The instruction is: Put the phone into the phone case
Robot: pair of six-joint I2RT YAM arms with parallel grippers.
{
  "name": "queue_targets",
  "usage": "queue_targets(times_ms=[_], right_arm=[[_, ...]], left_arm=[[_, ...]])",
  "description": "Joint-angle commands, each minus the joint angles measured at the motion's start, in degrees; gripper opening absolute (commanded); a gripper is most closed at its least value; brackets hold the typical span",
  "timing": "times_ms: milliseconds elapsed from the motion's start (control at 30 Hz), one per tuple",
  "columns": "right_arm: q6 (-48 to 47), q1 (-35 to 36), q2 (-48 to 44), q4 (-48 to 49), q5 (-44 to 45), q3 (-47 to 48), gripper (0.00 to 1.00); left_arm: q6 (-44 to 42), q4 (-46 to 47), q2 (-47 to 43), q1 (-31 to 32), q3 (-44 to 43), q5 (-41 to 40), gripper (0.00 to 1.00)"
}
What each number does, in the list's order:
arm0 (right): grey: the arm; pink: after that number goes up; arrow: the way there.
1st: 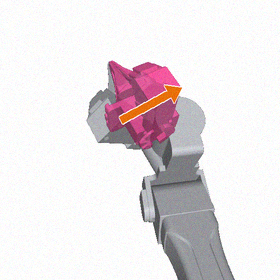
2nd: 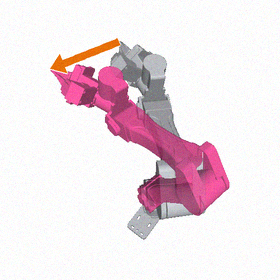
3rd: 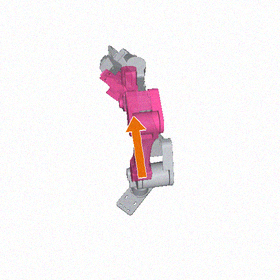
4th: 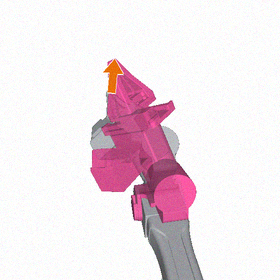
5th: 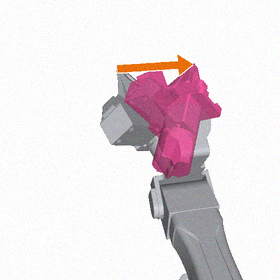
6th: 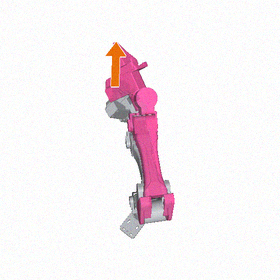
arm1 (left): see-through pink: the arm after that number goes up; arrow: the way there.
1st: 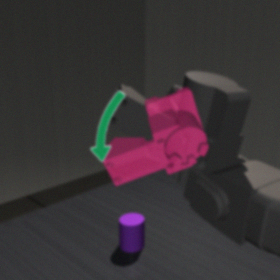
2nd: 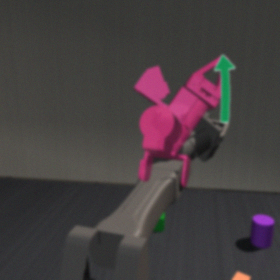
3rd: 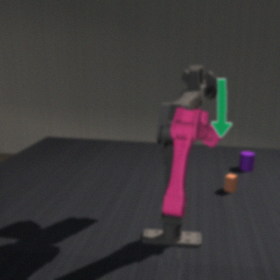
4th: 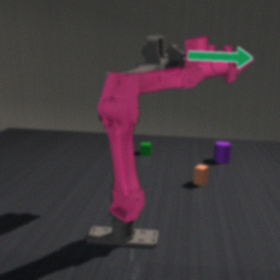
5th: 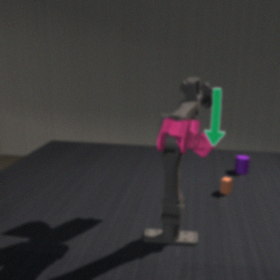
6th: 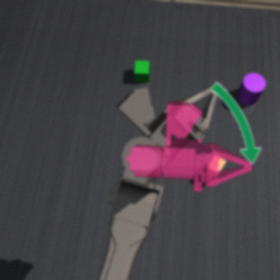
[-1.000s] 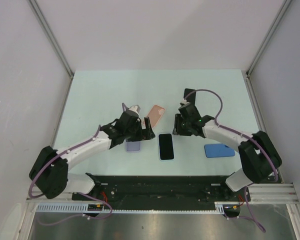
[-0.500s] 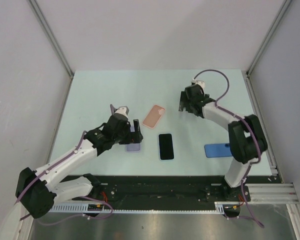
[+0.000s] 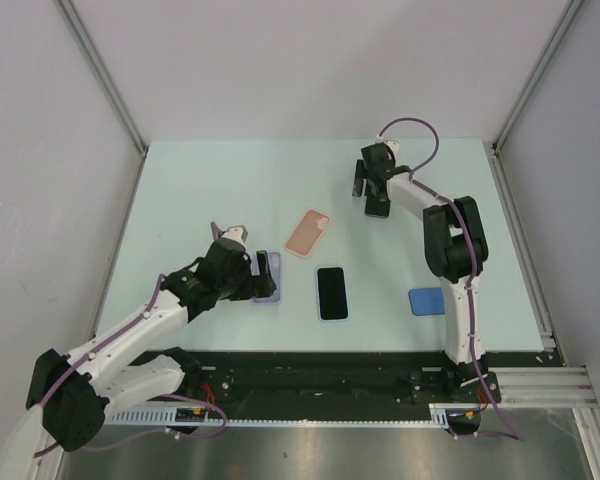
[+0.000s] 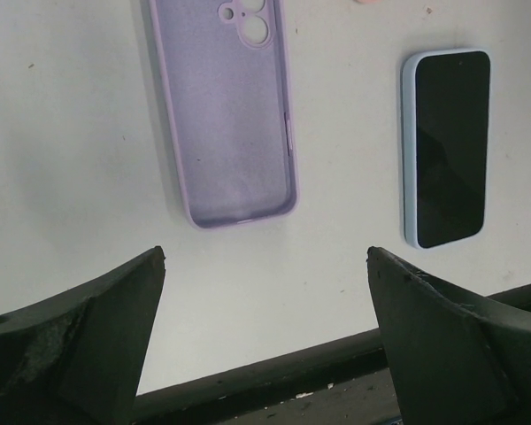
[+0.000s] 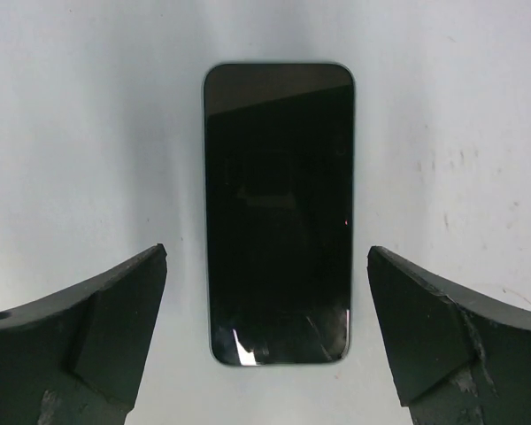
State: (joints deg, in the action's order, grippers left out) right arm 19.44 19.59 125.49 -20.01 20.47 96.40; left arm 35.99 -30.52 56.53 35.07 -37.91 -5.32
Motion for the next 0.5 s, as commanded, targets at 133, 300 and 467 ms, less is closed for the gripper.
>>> queue_targets(times_ms=[133, 300, 467], right_arm=[[0.5, -1.4, 5.4, -4.2, -2.4, 6.8, 0.97], [0.7, -3.2, 5.6, -3.9, -6.7, 6.0, 0.95], [-2.2, -3.4, 6.3, -4.9, -8.9, 5.3, 0.90]], left_arm=[[0.2, 2.0, -3.9, -0.5, 1.2, 2.8, 1.00], [0.6, 2.7, -5.5, -1.0, 2.7, 1.4, 1.00], [3.6, 4.9, -6.8, -1.1, 5.0, 2.0, 0.98]])
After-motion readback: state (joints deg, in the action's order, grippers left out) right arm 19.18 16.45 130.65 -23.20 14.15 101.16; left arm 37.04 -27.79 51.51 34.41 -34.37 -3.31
